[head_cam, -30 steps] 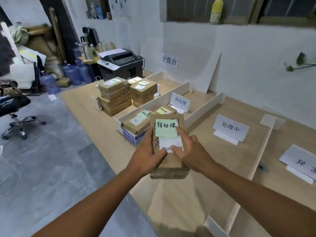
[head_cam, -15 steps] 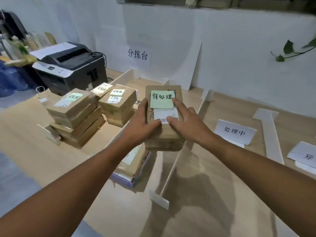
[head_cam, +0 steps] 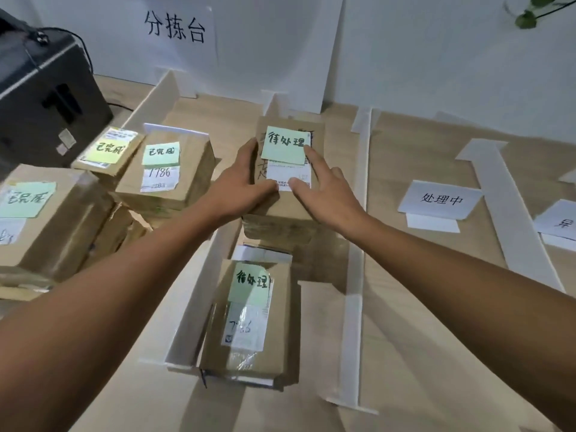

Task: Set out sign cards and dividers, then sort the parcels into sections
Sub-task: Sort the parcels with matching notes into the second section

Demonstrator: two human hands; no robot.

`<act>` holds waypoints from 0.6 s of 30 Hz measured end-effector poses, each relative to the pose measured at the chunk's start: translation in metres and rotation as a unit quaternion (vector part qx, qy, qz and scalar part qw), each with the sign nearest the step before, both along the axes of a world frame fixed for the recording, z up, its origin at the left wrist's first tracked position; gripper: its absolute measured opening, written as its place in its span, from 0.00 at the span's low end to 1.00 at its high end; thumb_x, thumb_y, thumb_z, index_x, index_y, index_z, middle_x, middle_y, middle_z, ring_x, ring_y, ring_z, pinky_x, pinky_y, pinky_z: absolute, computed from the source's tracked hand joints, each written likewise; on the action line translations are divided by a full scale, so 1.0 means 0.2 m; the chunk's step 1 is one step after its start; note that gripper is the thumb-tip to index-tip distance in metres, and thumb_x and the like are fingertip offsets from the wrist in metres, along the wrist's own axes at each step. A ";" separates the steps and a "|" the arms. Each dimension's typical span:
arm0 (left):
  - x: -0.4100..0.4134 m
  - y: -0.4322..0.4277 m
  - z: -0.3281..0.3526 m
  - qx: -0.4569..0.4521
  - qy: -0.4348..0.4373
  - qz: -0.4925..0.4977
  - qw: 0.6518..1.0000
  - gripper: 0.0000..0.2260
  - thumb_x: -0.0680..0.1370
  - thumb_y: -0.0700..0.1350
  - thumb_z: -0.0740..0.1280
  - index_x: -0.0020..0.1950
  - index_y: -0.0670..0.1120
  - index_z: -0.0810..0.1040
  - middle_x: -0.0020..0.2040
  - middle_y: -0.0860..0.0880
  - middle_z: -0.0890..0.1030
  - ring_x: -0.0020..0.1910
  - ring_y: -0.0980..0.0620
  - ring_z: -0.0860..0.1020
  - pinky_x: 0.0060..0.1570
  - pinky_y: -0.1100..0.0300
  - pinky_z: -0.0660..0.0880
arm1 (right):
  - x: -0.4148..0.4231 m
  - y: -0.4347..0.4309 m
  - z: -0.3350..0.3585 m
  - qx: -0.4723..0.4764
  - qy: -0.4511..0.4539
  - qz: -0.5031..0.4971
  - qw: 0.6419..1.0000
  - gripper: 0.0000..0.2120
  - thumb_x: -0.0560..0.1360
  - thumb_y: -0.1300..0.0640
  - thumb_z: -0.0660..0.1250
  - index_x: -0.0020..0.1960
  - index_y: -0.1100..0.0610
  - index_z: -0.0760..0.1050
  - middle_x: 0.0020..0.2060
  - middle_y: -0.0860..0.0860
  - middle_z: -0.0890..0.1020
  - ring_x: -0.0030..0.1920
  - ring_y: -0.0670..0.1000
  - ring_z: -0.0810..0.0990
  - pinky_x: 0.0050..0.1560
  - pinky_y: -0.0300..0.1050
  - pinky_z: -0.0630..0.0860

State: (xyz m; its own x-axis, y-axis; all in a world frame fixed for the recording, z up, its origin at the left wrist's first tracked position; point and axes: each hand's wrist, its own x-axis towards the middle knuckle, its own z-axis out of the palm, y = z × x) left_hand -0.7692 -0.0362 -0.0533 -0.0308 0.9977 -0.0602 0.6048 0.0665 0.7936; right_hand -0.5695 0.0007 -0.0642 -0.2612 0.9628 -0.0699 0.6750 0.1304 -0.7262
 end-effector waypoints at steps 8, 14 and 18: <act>-0.06 0.19 -0.39 -0.021 -0.035 0.007 0.999 0.34 0.74 0.55 0.67 0.75 0.66 0.52 0.48 0.81 0.75 0.44 0.73 0.79 0.35 0.76 0.73 | -0.10 0.21 -0.40 -0.039 -0.040 0.000 0.998 0.34 0.78 0.35 0.60 0.79 0.33 0.48 0.66 0.55 0.69 0.59 0.56 0.75 0.50 0.49 0.70; -0.06 0.23 -0.54 -0.020 -0.039 -0.002 0.999 0.31 0.79 0.54 0.69 0.71 0.76 0.54 0.59 0.83 0.70 0.57 0.77 0.73 0.48 0.83 0.66 | -0.12 0.20 -0.61 -0.038 -0.030 -0.024 0.999 0.33 0.74 0.32 0.57 0.75 0.27 0.46 0.66 0.50 0.68 0.58 0.53 0.76 0.57 0.56 0.76; -0.07 0.23 -0.55 -0.019 -0.041 -0.006 0.999 0.30 0.79 0.51 0.69 0.73 0.71 0.56 0.61 0.78 0.73 0.59 0.74 0.74 0.49 0.82 0.67 | -0.11 0.19 -0.61 -0.050 -0.025 -0.024 0.998 0.33 0.74 0.30 0.56 0.74 0.24 0.44 0.67 0.50 0.67 0.60 0.55 0.76 0.60 0.60 0.76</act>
